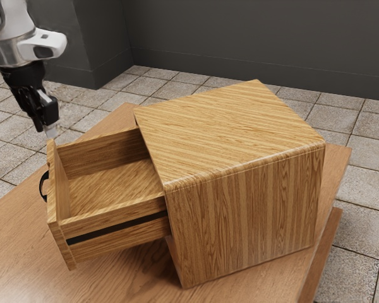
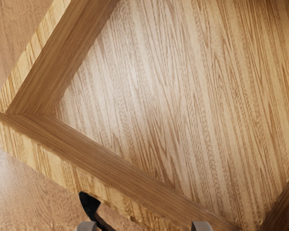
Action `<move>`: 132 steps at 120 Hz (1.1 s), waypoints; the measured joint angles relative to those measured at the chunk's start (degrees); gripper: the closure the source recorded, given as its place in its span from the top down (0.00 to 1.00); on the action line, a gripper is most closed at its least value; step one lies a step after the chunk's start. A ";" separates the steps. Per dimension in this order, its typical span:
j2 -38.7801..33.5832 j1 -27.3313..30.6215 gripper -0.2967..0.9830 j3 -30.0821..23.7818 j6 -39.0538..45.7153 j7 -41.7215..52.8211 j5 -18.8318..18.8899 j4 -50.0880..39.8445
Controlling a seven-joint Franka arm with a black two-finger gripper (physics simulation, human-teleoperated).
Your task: Push the drawer handle with one arm to close the drawer
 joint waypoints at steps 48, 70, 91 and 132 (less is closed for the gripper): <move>-8.34 -0.59 0.17 9.07 13.25 16.78 6.63 -20.79; -8.53 -0.60 0.16 9.25 19.07 24.86 7.11 -26.02; -8.16 -2.23 0.16 9.18 21.31 30.97 6.60 -26.53; -5.09 -2.70 0.16 5.73 22.76 38.73 1.40 -25.87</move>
